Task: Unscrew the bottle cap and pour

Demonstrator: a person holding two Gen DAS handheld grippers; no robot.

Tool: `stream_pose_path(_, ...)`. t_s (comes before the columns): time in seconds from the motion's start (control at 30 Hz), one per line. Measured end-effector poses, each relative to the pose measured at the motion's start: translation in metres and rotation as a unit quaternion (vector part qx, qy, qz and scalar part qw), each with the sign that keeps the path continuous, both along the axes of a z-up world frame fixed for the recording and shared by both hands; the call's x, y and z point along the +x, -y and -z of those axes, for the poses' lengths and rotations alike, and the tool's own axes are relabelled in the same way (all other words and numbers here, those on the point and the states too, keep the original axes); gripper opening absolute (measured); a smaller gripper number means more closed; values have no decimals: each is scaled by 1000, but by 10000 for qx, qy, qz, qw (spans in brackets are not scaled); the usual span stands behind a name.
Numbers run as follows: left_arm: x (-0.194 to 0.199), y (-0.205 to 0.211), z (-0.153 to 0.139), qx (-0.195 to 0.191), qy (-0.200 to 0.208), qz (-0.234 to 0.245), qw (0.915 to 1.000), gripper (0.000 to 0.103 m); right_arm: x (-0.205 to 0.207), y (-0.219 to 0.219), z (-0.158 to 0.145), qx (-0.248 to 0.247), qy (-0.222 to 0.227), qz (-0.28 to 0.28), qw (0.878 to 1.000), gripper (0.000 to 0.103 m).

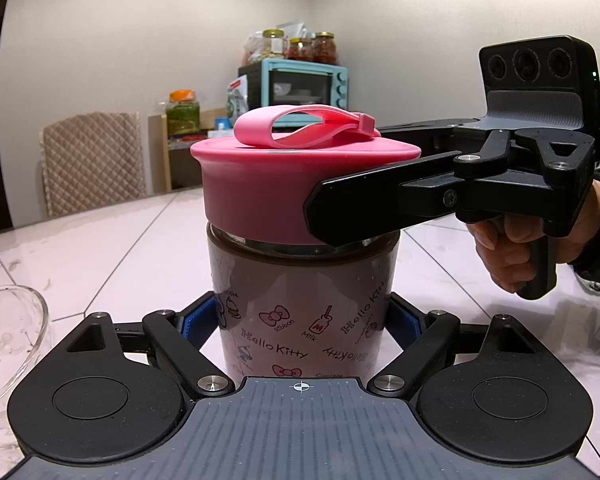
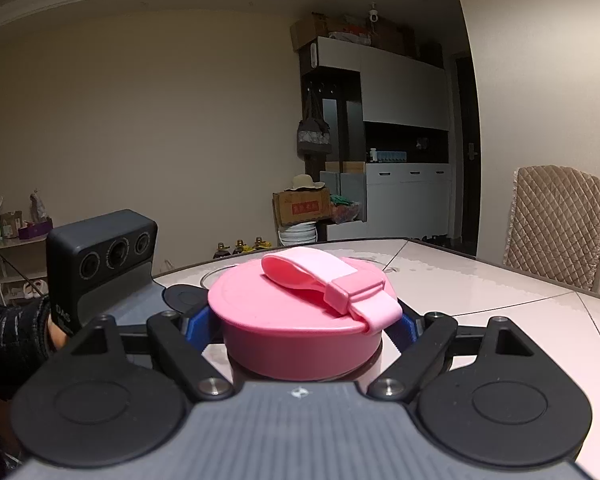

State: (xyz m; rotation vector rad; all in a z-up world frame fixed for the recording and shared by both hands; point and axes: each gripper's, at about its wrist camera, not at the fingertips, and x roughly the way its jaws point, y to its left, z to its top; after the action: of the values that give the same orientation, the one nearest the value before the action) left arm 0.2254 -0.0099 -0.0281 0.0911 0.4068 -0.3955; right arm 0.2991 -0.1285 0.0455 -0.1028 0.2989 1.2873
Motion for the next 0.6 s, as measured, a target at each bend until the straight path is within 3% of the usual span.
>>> stream_pose_path(0.07, 0, 0, 0, -1, -1, 0, 10000, 90, 0, -1, -2, -6, -31, 45, 10000, 86)
stream_pose_path(0.17, 0, 0, 0, 1, 0, 0, 10000, 90, -7, 2, 4, -100, 18, 216, 9997, 95)
stream_pose_path(0.33, 0, 0, 0, -1, 0, -1, 10000, 90, -21, 4, 2, -121, 124, 624, 9979, 96)
stream_pose_path(0.6, 1, -1, 2, -2, 0, 1, 10000, 90, -65, -4, 1, -141, 272, 1872, 9818, 99)
